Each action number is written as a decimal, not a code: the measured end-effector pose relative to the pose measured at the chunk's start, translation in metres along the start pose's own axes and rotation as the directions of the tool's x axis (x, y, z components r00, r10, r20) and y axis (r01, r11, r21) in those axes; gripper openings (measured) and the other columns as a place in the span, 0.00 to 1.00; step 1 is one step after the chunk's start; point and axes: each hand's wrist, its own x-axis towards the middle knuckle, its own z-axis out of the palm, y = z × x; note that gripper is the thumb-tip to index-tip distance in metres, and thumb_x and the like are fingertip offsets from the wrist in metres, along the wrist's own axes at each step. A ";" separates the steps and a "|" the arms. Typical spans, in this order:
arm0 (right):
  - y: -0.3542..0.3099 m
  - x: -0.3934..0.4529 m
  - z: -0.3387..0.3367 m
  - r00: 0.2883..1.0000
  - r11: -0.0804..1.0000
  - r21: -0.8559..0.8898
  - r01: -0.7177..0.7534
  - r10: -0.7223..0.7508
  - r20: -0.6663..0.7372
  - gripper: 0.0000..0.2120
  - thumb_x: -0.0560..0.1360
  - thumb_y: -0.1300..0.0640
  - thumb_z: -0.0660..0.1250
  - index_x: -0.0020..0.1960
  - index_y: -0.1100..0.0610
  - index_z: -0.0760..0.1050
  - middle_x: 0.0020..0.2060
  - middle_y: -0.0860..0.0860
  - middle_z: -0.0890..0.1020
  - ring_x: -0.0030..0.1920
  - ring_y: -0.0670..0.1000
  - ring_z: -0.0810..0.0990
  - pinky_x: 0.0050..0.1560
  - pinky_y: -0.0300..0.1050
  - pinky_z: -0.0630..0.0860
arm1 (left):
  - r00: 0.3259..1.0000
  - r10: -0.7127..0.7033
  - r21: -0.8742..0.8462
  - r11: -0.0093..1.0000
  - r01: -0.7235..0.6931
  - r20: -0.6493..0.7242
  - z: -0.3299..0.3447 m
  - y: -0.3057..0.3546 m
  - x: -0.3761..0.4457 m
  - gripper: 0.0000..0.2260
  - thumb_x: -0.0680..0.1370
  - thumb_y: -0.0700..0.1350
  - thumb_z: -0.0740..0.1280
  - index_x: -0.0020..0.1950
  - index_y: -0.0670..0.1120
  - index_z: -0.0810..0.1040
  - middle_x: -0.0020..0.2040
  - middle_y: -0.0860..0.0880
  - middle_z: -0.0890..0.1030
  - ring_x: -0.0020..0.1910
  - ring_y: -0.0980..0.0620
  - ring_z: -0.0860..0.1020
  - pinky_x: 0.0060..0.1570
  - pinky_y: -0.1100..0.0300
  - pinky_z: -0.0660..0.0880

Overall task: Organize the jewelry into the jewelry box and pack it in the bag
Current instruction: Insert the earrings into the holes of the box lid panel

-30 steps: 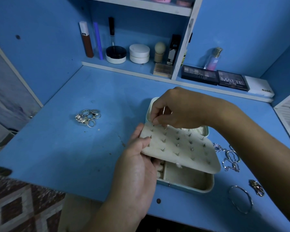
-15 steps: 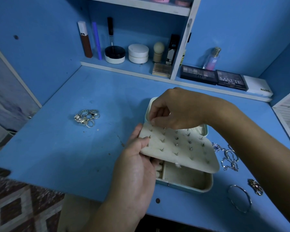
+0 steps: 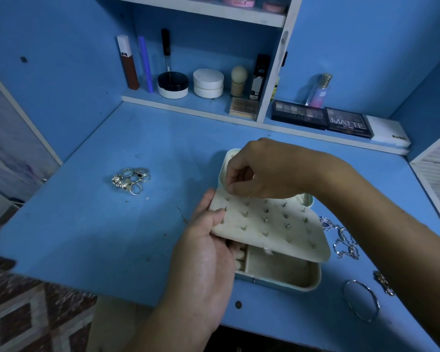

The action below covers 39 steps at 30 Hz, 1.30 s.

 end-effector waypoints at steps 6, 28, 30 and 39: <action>0.011 -0.009 0.004 0.995 0.990 0.139 0.023 -0.009 -0.100 0.04 0.75 0.51 0.70 0.48 0.44 0.82 0.39 0.38 0.83 0.43 0.40 0.81 0.50 0.40 0.79 | 1.000 0.013 -0.014 1.000 -0.013 -0.010 0.003 0.001 -0.002 0.16 0.80 0.37 0.58 0.65 0.49 0.77 0.55 0.47 0.85 0.59 0.49 0.82 0.62 0.51 0.74; 0.071 -0.085 0.011 0.834 0.806 0.568 0.165 0.193 -0.517 0.04 0.79 0.54 0.68 0.48 0.50 0.82 0.41 0.44 0.84 0.40 0.44 0.79 0.43 0.43 0.75 | 0.987 0.072 0.359 0.926 -0.119 0.141 0.015 0.022 0.007 0.14 0.82 0.48 0.59 0.67 0.53 0.74 0.65 0.45 0.79 0.63 0.52 0.78 0.63 0.50 0.72; 0.073 -0.080 0.011 0.820 0.808 0.571 0.146 0.224 -0.527 0.05 0.79 0.54 0.67 0.48 0.51 0.82 0.40 0.41 0.83 0.40 0.40 0.78 0.42 0.33 0.72 | 0.980 0.064 0.479 0.865 -0.150 0.191 0.012 0.028 0.010 0.12 0.82 0.48 0.59 0.65 0.55 0.73 0.65 0.46 0.79 0.62 0.53 0.79 0.63 0.49 0.73; 0.091 -0.055 0.025 0.744 0.825 0.563 -0.045 0.404 -0.532 0.08 0.81 0.47 0.63 0.51 0.46 0.80 0.44 0.42 0.83 0.47 0.43 0.79 0.48 0.40 0.75 | 0.747 0.446 0.785 0.141 -0.603 0.493 0.022 0.058 0.058 0.07 0.81 0.49 0.64 0.57 0.57 0.78 0.47 0.57 0.83 0.45 0.63 0.80 0.51 0.65 0.74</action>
